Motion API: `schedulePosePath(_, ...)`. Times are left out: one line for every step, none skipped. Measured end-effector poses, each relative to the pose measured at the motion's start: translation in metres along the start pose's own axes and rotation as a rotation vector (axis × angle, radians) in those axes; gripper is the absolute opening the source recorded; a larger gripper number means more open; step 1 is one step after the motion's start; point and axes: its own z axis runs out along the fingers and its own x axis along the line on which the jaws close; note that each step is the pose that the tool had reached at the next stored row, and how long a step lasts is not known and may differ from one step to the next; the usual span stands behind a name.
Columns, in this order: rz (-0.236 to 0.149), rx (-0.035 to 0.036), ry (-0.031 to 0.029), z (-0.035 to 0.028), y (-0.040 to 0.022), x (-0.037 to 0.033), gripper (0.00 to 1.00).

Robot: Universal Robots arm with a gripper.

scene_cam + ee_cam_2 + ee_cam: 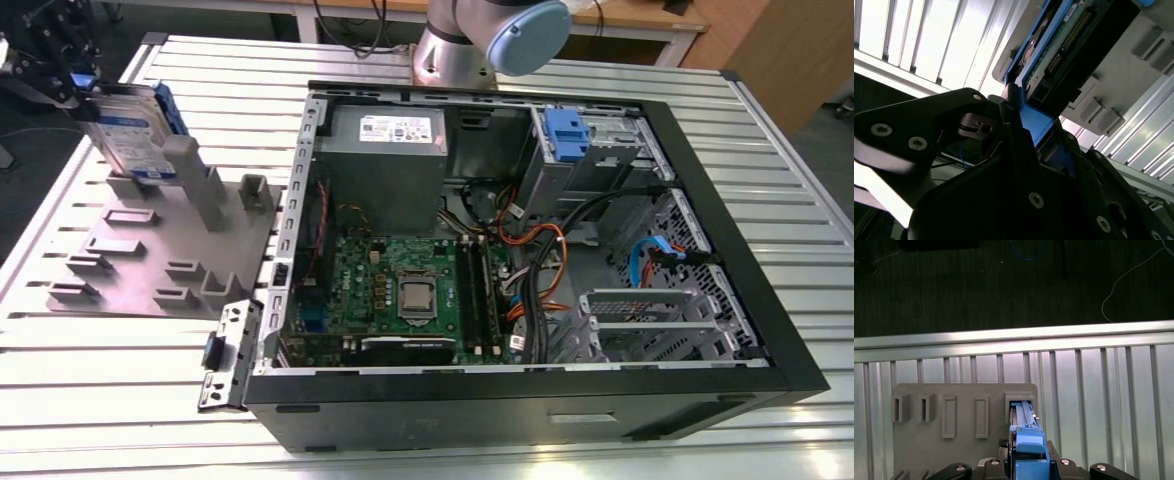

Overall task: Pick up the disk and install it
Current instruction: 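Pick up the disk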

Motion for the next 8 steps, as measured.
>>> schedulePosePath(0.0, 0.0, 0.0, -0.0002, 0.0, 0.0, 0.36)
schedulePosePath(0.0, 0.0001, 0.0, -0.0004, 0.0, 0.0, 0.36)
schedulePosePath(0.0, 0.0001, 0.0, -0.0012, 0.0, -0.0001, 0.36)
schedulePosePath(0.0, 0.0, 0.0, -0.0016, 0.0, -0.0001, 0.36)
schedulePosePath(0.0, -0.0001, 0.0001, -0.0018, 0.0, -0.0001, 0.36)
schedulePosePath(0.0, 0.0, 0.0, -0.0019, 0.0, -0.0001, 0.36)
schedulePosePath(0.0, 0.0, 0.0, -0.0022, 0.0, -0.0001, 0.36)
schedulePosePath(0.0, 0.0001, 0.0, -0.0024, 0.0, -0.0001, 0.36)
